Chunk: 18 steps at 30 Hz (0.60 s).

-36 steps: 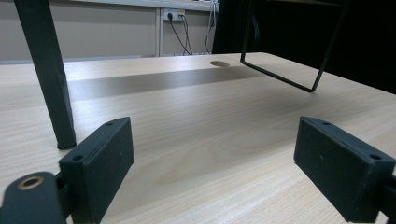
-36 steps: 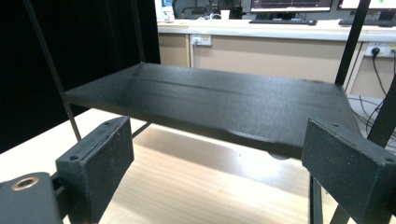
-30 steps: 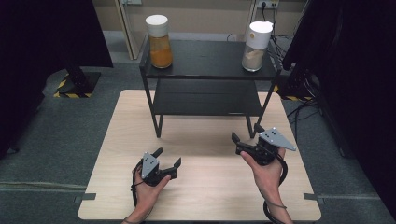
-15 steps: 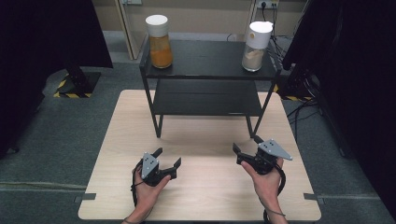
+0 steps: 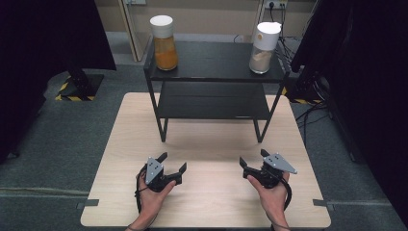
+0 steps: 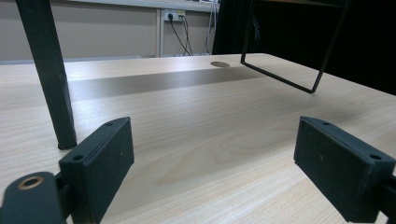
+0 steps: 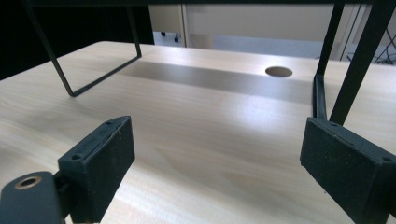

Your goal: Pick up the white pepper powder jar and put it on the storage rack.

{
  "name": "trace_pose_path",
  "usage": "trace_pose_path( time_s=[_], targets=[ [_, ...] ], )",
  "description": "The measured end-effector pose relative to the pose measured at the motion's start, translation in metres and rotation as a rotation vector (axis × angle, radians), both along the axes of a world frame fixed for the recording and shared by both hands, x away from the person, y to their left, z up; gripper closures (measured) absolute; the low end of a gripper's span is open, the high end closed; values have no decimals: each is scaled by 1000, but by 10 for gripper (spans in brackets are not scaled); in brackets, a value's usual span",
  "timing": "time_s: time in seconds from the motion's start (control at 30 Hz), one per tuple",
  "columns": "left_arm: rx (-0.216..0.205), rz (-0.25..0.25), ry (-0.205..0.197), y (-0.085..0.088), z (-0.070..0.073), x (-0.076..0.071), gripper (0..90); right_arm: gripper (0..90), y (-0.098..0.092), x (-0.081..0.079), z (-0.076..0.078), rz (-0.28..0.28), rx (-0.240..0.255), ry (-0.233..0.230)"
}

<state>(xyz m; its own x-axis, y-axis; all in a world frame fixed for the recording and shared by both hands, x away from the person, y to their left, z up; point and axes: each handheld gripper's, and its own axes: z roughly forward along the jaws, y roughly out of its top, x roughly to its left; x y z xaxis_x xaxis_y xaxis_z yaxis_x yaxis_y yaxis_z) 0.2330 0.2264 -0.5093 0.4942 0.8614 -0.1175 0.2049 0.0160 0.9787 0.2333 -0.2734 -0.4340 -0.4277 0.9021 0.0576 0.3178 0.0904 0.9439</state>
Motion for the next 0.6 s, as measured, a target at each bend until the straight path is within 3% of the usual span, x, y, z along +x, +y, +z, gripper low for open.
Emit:
trace_pose_path(
  time_s=[0.6],
  targets=[
    [-1,1,0,0,0,0,117,106,-5,-11,-25,-20,7,28]
  ],
)
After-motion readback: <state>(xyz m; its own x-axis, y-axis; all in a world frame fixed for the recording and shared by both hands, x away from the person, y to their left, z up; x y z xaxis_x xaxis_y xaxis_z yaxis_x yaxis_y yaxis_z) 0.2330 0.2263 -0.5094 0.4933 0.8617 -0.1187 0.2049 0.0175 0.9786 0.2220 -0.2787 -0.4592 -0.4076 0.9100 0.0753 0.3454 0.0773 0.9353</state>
